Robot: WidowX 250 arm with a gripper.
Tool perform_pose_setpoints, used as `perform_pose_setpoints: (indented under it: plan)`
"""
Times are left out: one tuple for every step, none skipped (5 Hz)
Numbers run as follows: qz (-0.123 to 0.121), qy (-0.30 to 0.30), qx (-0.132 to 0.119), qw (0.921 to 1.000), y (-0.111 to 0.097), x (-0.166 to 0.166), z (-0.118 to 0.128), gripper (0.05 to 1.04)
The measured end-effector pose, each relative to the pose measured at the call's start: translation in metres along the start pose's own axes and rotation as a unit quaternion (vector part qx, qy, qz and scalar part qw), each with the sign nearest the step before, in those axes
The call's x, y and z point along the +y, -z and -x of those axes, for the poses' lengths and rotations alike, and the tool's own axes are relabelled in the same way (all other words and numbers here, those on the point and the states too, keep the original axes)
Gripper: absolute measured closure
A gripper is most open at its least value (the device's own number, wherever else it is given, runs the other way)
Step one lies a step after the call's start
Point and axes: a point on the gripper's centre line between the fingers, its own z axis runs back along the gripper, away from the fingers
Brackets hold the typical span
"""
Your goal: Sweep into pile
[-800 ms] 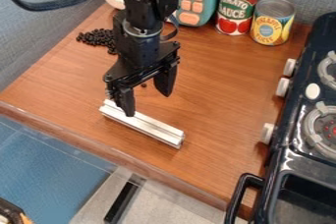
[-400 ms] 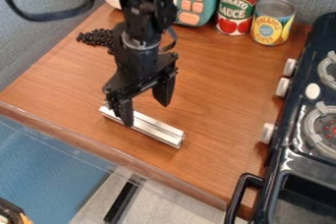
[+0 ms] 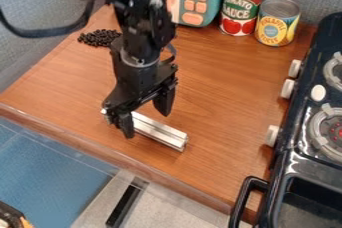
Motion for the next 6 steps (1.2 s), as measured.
perform_pose_setpoints:
  plan:
    - [0.016, -0.019, -0.007, 0.9997, 0.003, 0.001, -0.008, 0.083]
    - [0.011, -0.021, -0.012, 0.9997, 0.009, 0.001, -0.010, 0.083]
    - [0.002, -0.018, -0.015, 0.9997, 0.016, 0.002, -0.011, 0.083]
    - [-0.002, -0.018, -0.018, 0.9997, 0.021, 0.002, -0.012, 0.133]
    - [-0.001, -0.018, -0.023, 0.9996, 0.021, 0.002, -0.013, 0.428]
    - [-0.001, -0.029, -0.029, 0.9992, 0.023, 0.003, -0.014, 0.696]
